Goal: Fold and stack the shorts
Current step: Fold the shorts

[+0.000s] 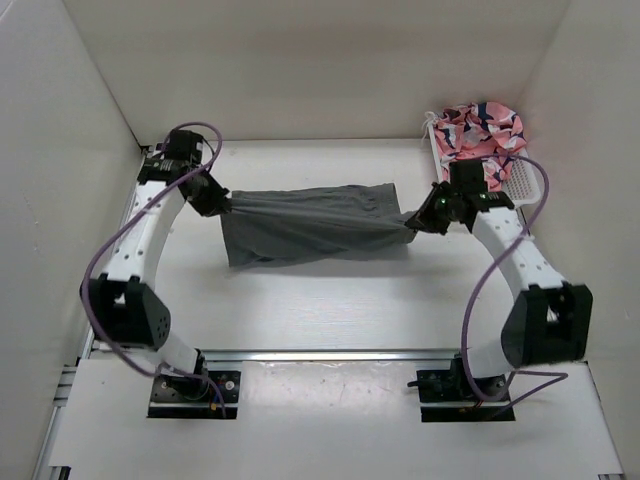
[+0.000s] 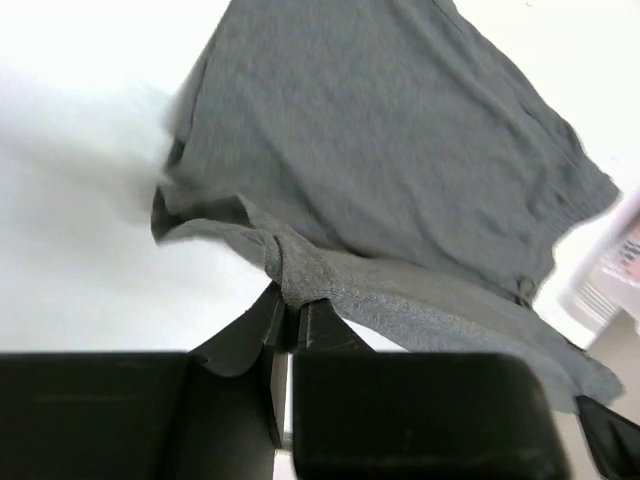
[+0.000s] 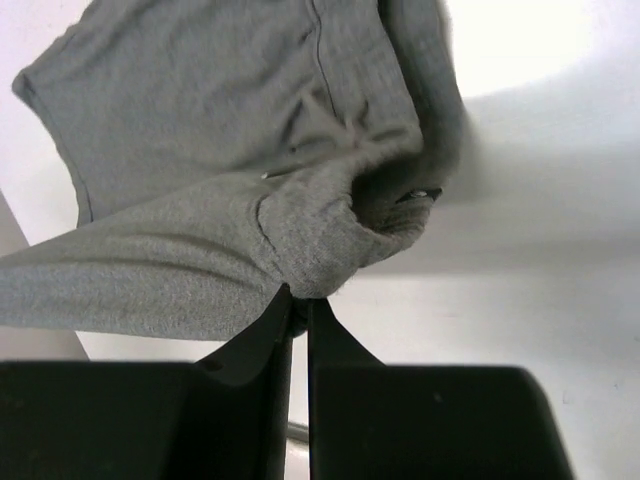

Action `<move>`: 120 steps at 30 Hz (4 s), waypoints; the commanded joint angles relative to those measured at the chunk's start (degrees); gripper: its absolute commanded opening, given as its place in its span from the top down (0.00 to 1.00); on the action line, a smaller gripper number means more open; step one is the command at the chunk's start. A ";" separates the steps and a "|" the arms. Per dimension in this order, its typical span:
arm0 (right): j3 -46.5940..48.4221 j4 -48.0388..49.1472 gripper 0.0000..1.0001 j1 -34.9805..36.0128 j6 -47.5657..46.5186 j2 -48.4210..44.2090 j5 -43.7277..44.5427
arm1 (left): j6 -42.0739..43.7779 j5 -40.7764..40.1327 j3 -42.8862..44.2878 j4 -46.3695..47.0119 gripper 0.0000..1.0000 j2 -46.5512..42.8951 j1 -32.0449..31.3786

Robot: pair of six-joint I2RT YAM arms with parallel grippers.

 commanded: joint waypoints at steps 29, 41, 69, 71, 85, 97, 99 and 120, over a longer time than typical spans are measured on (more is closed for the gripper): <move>18.49 13.24 0.21 2.14 -2.59 22.14 4.34 | 10.49 -1.61 19.64 -0.43 0.01 25.04 4.67; 14.64 16.68 0.09 2.14 -0.30 28.50 -2.16 | 8.65 7.46 -8.60 9.50 0.00 15.87 2.90; -11.26 10.44 1.00 7.59 5.76 5.71 16.21 | 11.63 2.72 -15.09 10.83 0.90 15.36 3.87; -18.55 10.44 1.00 8.11 6.46 1.56 16.21 | 12.24 2.72 -18.77 10.83 0.90 12.72 3.87; -30.80 8.94 0.05 5.75 5.42 -20.35 13.40 | 14.45 3.77 -18.01 8.82 0.12 6.91 2.64; -26.41 21.87 0.13 -0.41 -2.93 1.33 1.19 | 14.97 3.77 -10.36 7.05 0.12 10.42 2.11; -26.40 21.87 0.18 -0.41 -1.80 3.11 0.39 | 14.97 4.29 -10.35 7.05 0.12 10.43 2.11; -35.01 17.79 0.15 -1.99 9.53 -6.38 -3.56 | 15.50 3.77 -10.88 7.05 0.13 10.95 2.11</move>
